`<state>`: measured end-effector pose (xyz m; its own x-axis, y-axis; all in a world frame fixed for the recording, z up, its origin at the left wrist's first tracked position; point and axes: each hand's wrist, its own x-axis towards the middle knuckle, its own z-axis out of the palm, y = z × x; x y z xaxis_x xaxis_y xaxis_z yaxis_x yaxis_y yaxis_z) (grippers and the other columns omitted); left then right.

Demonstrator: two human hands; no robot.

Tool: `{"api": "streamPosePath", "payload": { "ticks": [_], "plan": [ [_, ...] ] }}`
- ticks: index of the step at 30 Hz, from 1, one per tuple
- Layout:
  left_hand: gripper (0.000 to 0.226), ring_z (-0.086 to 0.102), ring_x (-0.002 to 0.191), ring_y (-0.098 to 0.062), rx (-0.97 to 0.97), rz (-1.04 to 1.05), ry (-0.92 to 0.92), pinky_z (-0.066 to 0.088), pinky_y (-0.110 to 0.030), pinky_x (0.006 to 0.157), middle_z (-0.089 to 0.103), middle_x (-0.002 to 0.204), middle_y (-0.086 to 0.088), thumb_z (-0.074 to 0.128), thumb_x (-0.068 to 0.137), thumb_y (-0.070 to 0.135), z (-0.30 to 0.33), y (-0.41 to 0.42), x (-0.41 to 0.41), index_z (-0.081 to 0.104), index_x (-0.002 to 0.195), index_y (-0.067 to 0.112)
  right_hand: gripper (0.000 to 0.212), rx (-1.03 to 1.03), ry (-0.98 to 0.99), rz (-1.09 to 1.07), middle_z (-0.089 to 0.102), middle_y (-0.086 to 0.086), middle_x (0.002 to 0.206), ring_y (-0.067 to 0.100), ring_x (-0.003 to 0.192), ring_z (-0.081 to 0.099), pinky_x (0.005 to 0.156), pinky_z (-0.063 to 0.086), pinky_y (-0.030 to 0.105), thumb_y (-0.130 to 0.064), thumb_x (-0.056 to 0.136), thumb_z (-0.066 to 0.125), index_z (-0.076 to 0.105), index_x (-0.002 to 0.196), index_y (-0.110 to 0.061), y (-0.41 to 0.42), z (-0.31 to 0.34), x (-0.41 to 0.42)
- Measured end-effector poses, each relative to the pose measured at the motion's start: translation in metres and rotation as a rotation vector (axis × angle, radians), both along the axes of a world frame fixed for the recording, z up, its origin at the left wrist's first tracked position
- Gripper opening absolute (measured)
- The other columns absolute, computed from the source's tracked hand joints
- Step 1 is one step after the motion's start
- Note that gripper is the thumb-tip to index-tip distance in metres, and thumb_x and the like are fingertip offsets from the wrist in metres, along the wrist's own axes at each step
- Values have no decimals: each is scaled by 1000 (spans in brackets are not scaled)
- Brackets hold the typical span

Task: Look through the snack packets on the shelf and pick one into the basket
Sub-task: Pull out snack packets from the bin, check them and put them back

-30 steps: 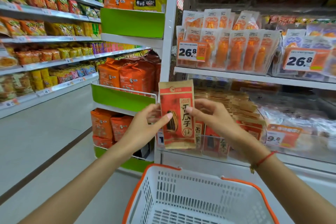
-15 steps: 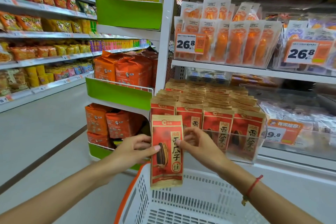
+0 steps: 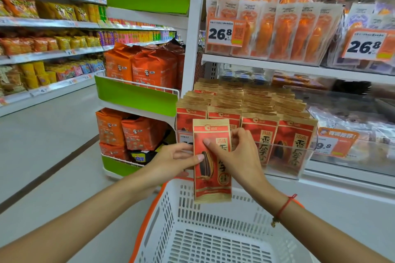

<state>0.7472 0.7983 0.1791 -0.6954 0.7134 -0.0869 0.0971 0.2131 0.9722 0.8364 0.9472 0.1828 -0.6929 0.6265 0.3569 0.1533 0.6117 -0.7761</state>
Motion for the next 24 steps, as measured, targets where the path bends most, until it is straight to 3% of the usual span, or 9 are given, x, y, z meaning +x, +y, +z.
{"api": "streamPosePath", "payload": {
  "ticks": [3,6,11,14,19,22,24],
  "plan": [
    [37,69,97,-4,-7,7,-11,56,-22,82,71,110,6,69,86,36,1,0,0,62,122,26,32,-65,19,62,60,1,80,13,68,53,65,46,34,-45,88,63,55,92,-14,6,-1,2],
    [39,68,99,-4,-14,0,-21,56,-19,78,70,113,5,69,87,35,1,0,-1,60,124,26,28,-122,53,96,66,12,78,26,68,61,67,51,44,-37,96,55,59,84,-12,16,2,5],
    [41,68,104,-9,1,-31,-78,58,-23,77,69,117,2,69,87,33,0,1,-1,60,126,23,26,-132,72,118,71,11,77,23,68,67,59,52,27,-33,96,57,62,83,-11,22,3,9],
    [38,68,103,-8,25,-39,-84,58,-24,78,70,116,2,68,87,32,0,1,-1,61,124,24,23,-70,107,92,70,10,71,26,65,67,62,57,41,-36,94,59,61,82,-16,21,3,10],
    [37,69,101,-10,100,29,-84,59,-28,79,70,115,0,69,86,32,4,2,-4,63,121,24,21,210,31,100,62,-2,71,14,61,60,59,53,48,-43,96,51,52,103,-23,13,4,14],
    [35,69,101,-11,142,75,-87,59,-27,78,72,111,0,68,87,30,7,1,-5,62,121,22,27,170,5,210,59,-4,80,14,67,60,65,53,47,-39,96,53,47,118,-23,10,3,13],
    [36,69,102,-12,156,109,-94,59,-27,77,73,109,0,67,89,30,7,-1,-7,61,123,20,35,102,-10,306,58,-8,90,9,74,59,71,55,36,-32,95,58,45,126,-25,12,4,13]
  ]
}}
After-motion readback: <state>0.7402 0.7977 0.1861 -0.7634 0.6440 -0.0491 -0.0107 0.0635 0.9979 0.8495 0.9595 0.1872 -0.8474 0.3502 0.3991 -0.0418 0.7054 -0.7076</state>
